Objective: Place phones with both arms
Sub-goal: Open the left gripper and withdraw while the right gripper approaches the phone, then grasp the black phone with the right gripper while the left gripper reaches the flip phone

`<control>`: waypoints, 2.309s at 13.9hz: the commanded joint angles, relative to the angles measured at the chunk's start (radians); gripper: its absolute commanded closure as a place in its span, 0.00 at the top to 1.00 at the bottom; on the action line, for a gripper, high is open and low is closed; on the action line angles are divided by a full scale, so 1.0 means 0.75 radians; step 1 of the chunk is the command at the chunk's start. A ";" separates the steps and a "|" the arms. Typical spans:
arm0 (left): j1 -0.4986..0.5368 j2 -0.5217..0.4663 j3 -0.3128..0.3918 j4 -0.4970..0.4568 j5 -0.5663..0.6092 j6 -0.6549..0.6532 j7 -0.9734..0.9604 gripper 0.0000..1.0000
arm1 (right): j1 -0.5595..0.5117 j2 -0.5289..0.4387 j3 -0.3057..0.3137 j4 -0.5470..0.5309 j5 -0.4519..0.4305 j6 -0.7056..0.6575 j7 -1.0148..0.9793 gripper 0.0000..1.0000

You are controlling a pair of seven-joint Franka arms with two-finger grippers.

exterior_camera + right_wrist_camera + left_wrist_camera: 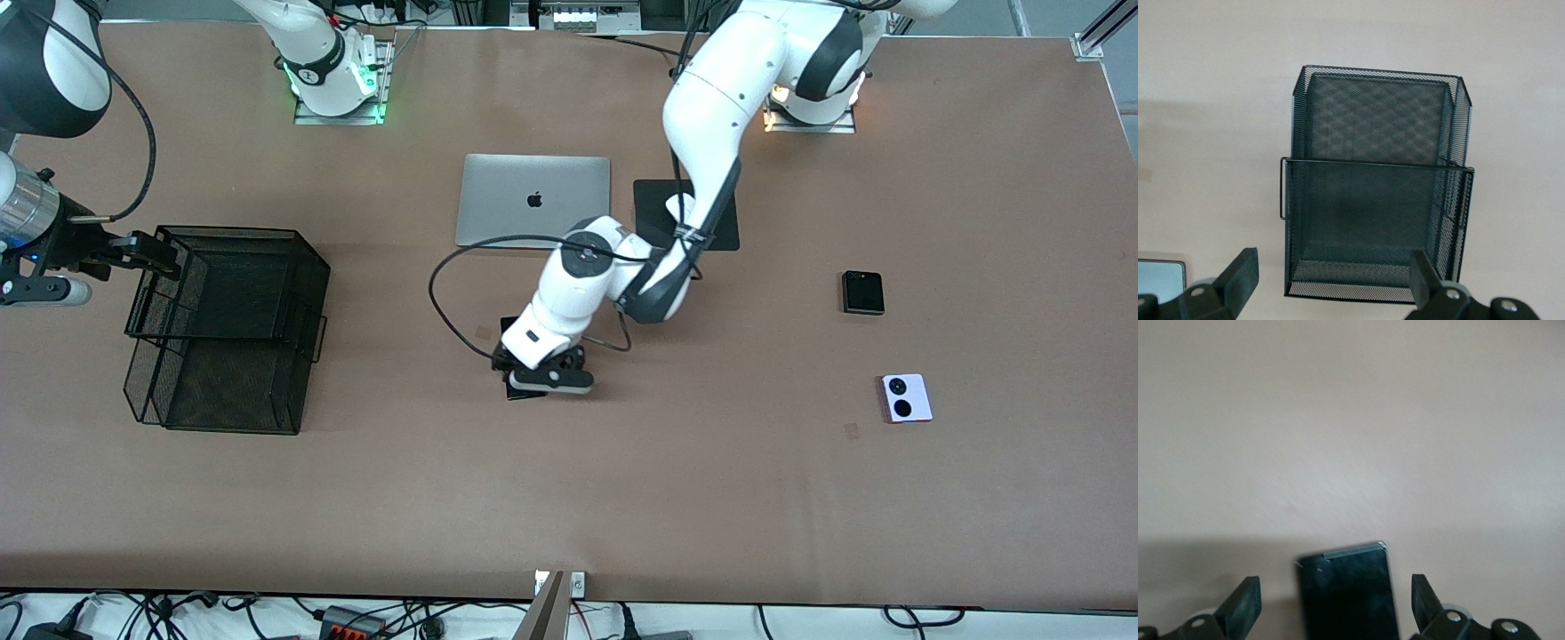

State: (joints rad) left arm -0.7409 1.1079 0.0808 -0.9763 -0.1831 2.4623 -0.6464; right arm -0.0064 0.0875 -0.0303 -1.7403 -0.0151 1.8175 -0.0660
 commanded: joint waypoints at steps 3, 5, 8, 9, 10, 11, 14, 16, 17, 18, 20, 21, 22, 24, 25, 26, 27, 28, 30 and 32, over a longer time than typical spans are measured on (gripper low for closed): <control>0.135 -0.162 -0.026 -0.003 -0.040 -0.321 0.244 1.00 | 0.111 0.039 0.006 0.017 0.053 -0.002 -0.020 1.00; 0.190 -0.221 -0.028 -0.005 -0.036 -0.403 0.275 1.00 | 0.135 0.077 0.006 0.019 0.169 0.000 -0.020 1.00; 0.249 -0.301 -0.026 -0.005 -0.038 -0.568 0.363 1.00 | 0.239 0.137 0.006 0.030 0.172 0.070 -0.018 1.00; 0.294 -0.323 -0.032 -0.005 -0.048 -0.626 0.411 1.00 | 0.262 0.147 0.006 0.034 0.169 0.078 -0.016 1.00; 0.331 -0.350 -0.040 -0.005 -0.083 -0.677 0.475 1.00 | 0.287 0.165 0.006 0.046 0.169 0.078 -0.012 1.00; 0.372 -0.371 -0.040 -0.005 -0.097 -0.720 0.526 1.00 | 0.303 0.182 0.006 0.062 0.159 0.078 -0.010 1.00; 0.448 -0.448 -0.034 -0.011 -0.083 -0.831 0.559 1.00 | 0.344 0.202 0.006 0.068 0.120 0.104 -0.006 1.00; 0.505 -0.516 -0.034 -0.082 -0.075 -0.869 0.651 1.00 | 0.391 0.241 0.006 0.070 0.129 0.137 -0.006 1.00; 0.525 -0.554 -0.032 -0.140 -0.071 -0.876 0.676 1.00 | 0.413 0.266 0.006 0.071 0.133 0.162 -0.004 1.00; 0.566 -0.597 -0.032 -0.217 -0.053 -0.872 0.712 1.00 | 0.426 0.294 0.008 0.085 0.139 0.192 -0.002 1.00; 0.624 -0.681 -0.034 -0.334 0.031 -0.872 0.857 1.00 | 0.483 0.421 0.008 0.187 0.161 0.213 -0.002 1.00; 0.652 -0.726 -0.034 -0.401 0.033 -0.864 0.919 1.00 | 0.528 0.492 0.008 0.256 0.167 0.215 0.000 1.00; 0.677 -0.761 -0.032 -0.459 0.033 -0.855 0.974 1.00 | 0.575 0.564 0.008 0.336 0.165 0.217 0.000 1.00; 0.708 -0.808 -0.022 -0.543 0.070 -0.845 1.064 1.00 | 0.653 0.662 0.002 0.432 0.151 0.219 0.093 1.00; 0.730 -0.829 -0.022 -0.592 0.113 -0.823 1.099 1.00 | 0.665 0.703 0.004 0.465 0.151 0.233 0.149 1.00; 0.748 -0.867 -0.022 -0.687 0.127 -0.748 1.142 1.00 | 0.685 0.742 0.004 0.481 0.153 0.288 0.178 1.00; 0.767 -0.898 -0.022 -0.788 0.128 -0.648 1.193 1.00 | 0.710 0.775 0.004 0.488 0.153 0.354 0.214 1.00; 0.785 -0.919 -0.024 -0.870 0.128 -0.558 1.254 1.00 | 0.738 0.809 0.004 0.488 0.153 0.405 0.294 1.00; 0.798 -0.951 -0.024 -0.984 0.128 -0.463 1.330 1.00 | 0.792 0.867 0.000 0.488 0.145 0.477 0.394 1.00; 0.840 -0.972 -0.032 -1.117 0.125 -0.302 1.503 1.00 | 0.827 0.904 -0.007 0.490 0.106 0.491 0.462 1.00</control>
State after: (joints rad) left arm -0.1408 0.4535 0.0724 -1.6692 -0.1008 2.1346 0.3721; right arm 0.5806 0.7296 -0.0183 -1.4098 0.0896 2.1828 0.2152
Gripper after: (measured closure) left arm 0.000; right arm 0.000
